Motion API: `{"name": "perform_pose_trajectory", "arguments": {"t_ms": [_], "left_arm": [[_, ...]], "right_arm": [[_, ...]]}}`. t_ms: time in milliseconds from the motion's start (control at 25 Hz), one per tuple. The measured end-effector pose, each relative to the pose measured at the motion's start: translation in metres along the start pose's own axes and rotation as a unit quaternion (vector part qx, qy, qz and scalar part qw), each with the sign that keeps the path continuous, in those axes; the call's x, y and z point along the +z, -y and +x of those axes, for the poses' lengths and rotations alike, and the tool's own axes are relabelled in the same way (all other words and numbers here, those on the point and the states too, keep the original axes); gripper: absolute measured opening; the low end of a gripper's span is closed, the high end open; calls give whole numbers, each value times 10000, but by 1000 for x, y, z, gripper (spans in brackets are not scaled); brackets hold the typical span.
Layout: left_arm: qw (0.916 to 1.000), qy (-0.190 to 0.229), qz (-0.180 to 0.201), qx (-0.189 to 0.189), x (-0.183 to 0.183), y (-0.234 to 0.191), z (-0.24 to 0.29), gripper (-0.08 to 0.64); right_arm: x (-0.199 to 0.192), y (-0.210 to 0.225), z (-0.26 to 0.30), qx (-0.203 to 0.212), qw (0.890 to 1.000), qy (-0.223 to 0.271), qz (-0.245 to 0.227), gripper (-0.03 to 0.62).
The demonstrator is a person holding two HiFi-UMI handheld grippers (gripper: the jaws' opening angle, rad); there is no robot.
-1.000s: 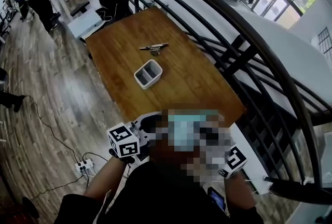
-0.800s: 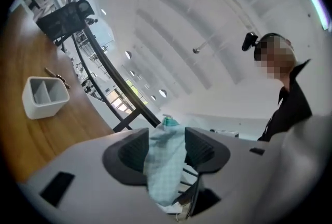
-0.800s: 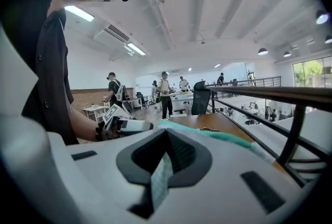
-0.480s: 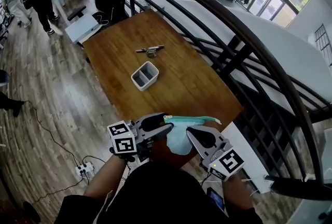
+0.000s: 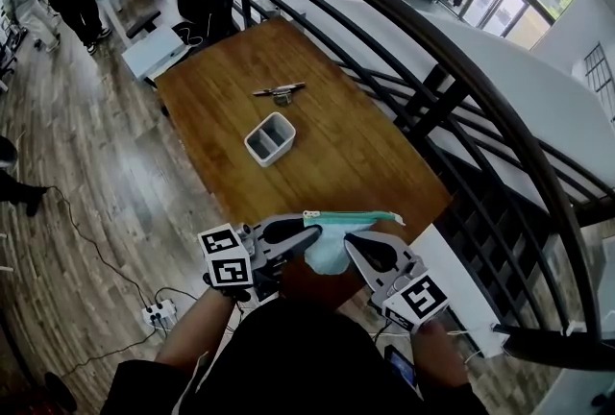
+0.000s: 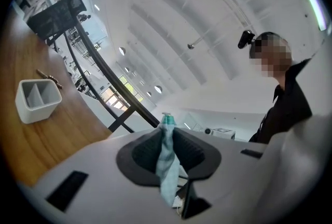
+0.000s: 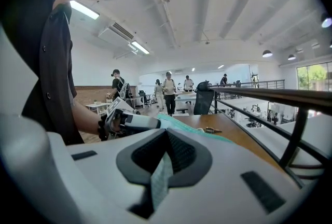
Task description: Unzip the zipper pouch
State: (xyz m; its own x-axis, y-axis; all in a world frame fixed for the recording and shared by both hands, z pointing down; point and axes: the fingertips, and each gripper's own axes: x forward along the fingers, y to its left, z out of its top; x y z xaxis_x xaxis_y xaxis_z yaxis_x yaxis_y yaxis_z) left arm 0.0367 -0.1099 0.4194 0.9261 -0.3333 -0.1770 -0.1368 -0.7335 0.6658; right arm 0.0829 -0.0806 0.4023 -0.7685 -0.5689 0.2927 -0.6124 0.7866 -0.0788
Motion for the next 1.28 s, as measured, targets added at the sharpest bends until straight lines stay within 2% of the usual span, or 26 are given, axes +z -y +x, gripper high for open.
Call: {"name": "perform_pose_trajectory", "arguments": {"t_ms": [200, 320, 440, 560, 720, 880, 1080, 1280], "left_arm": [[9992, -281, 278, 19, -3, 7, -1, 62], [9956, -556, 737, 185, -6, 8, 0, 28], [9854, -1005, 1332, 352, -12, 7, 1, 20], [9744, -1425, 1709, 331, -22, 6, 1, 18], [9697, -1659, 1789, 106, -28, 13, -1, 18], [9660, -1836, 1810, -175, -32, 24, -5, 17], [9593, -2032, 1929, -340, -38, 34, -10, 17], [9589, -2084, 1872, -445, -41, 41, -17, 17]], "right_arm": [[-11, -2, 2, -58, 9997, -121, -199, -2], [-18, -2, 3, -61, 9993, -295, -212, 5], [-14, 1, -1, -55, 9997, -237, -70, 24], [-7, 7, -6, -21, 9999, -150, 58, 32], [4, 6, -3, 193, 9997, -172, 55, 57], [9, -10, 10, 722, 9969, -304, -27, 81], [12, -35, 20, 1397, 9893, -410, 36, 113], [19, -51, 26, 1906, 9807, -380, 197, 115]]}}
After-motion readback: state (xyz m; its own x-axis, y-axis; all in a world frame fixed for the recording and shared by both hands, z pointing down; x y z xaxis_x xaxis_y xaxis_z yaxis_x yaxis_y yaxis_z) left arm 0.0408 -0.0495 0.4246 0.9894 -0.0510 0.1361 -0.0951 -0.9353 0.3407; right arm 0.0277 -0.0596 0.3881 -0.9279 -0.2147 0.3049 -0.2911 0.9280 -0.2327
